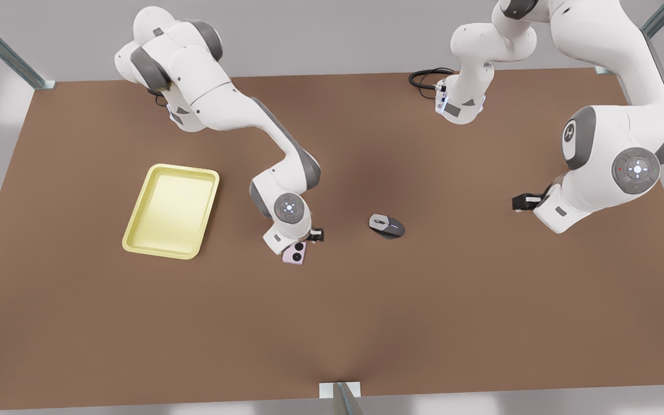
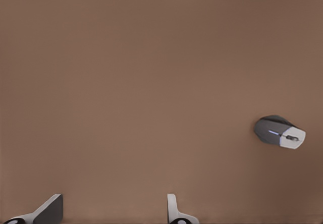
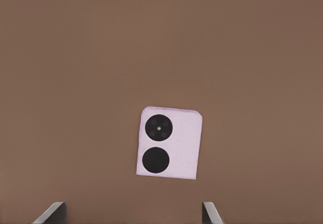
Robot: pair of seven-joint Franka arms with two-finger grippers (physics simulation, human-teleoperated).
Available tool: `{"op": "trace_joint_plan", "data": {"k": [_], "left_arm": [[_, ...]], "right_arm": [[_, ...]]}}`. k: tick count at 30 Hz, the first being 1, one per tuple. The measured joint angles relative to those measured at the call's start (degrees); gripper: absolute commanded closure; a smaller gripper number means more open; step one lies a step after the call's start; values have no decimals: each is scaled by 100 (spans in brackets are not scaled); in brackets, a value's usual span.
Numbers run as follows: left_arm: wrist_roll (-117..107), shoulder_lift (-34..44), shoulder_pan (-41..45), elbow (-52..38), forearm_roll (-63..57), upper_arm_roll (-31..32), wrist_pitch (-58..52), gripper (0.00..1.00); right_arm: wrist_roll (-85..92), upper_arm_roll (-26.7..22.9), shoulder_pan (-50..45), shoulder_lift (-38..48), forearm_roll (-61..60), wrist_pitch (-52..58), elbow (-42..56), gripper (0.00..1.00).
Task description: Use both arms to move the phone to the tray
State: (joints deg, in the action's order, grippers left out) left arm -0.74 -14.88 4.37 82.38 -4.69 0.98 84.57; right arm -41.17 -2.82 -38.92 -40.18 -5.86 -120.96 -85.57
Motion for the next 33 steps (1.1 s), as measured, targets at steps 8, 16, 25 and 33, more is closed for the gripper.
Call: {"op": "trace_joint_plan", "data": {"k": [8,16,25,33], "left_arm": [[235,-143,2,0,6,-2,12,0],[385,-221,-9,0,10,-66,48,0],[491,-257,-6,0,17,-97,59,0],[549,-342,-8,0,16,-148,117,0]], "right_arm": [[-1064,36,57,-116,32,-1312,-683,0],[-1561,44,44,-170,216,-1678,-937,0],[-1761,45,52,-193,244,-1803,-1053,0],[-1864,45,42,-363,251,-1932,-1064,0]]}}
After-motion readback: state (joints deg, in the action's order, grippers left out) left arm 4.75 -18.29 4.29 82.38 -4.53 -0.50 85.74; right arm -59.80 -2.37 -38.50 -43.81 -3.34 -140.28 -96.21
